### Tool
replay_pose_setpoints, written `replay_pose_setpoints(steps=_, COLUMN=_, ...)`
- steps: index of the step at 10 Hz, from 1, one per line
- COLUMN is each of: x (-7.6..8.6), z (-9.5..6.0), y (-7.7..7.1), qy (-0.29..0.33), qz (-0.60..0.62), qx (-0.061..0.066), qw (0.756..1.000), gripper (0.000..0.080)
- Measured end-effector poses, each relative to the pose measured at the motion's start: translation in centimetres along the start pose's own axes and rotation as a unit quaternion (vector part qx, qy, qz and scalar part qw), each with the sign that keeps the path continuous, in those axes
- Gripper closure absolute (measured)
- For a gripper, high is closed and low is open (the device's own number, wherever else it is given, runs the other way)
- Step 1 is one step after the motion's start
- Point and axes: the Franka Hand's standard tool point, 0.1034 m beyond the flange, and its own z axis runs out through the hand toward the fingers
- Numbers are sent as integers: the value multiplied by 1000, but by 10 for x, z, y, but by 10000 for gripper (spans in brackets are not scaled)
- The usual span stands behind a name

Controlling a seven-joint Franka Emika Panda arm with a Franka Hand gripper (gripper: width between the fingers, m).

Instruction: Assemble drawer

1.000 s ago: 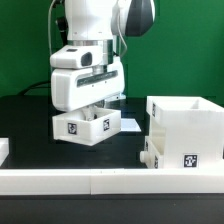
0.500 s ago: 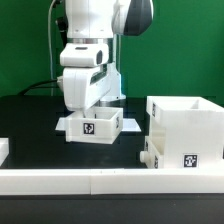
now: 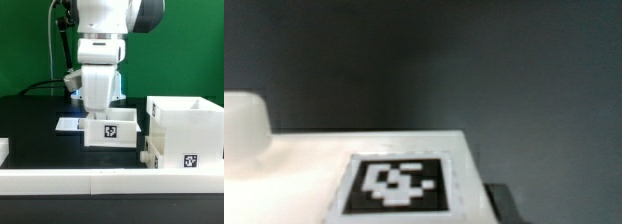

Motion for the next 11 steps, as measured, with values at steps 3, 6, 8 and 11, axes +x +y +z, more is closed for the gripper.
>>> replay_pose_setpoints(steps=3, x=-4, z=3, y=-5, qy=-3, qz=3, qx=15, qw=1000, gripper=758)
replay_pose_setpoints(steps=6, x=-2, z=5, y=1, qy=-2, qz=-11, qx=17, qw=1000, gripper=758)
replay_pose_setpoints(steps=8, x=6, z=2, y=14, qy=-2, qz=-19, qx=18, qw=1000, gripper=758)
replay_pose_setpoints(steps=11, x=7, z=4, y=20, qy=-8, qz=-30, qx=23, qw=999, gripper=758)
